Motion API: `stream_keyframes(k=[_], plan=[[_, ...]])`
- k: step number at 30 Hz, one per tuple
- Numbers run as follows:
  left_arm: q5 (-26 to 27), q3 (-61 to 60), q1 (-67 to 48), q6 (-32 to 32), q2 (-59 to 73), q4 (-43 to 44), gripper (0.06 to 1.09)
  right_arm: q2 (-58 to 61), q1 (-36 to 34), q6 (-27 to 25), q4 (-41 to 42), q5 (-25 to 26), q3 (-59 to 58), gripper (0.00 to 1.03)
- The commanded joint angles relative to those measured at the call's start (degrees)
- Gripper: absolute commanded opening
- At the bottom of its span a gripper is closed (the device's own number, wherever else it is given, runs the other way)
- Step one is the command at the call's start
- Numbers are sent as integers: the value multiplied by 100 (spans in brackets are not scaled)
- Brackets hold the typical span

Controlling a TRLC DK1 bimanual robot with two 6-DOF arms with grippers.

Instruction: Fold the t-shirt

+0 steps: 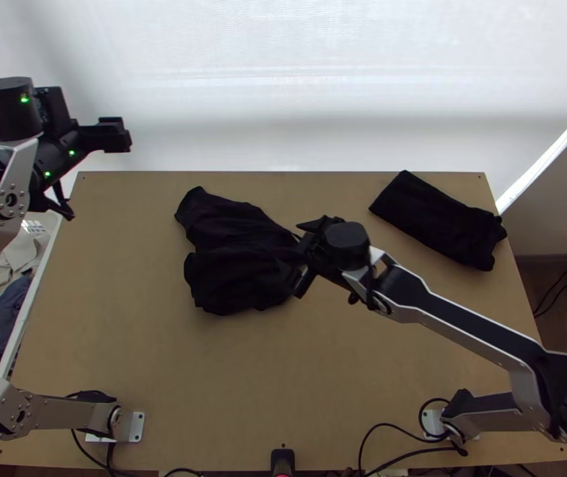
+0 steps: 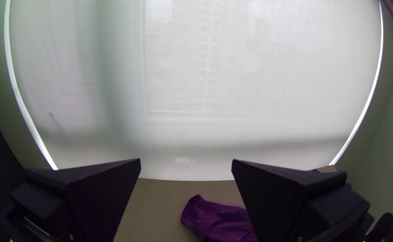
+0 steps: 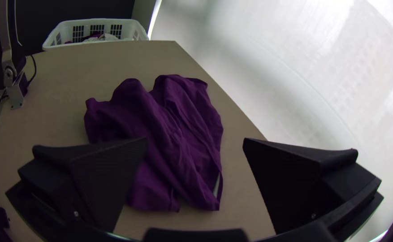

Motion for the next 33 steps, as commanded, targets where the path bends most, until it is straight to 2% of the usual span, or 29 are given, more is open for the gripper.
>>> stream_keyframes(k=[1,6,8,24,33], plan=[[77,-173,153,99,-257,12,104,610,-73,258,-275,-130,558,96],[86,-314,267,99,-363,30,104,1427,-170,469,-644,-315,1261,91],[86,-357,293,99,-389,38,104,1699,-205,540,-750,-394,1507,84],[86,-639,381,99,-530,117,104,3079,-231,1049,-1145,-649,2799,84],[139,-700,452,99,-530,161,104,3642,-222,1252,-1699,-781,3353,83]])
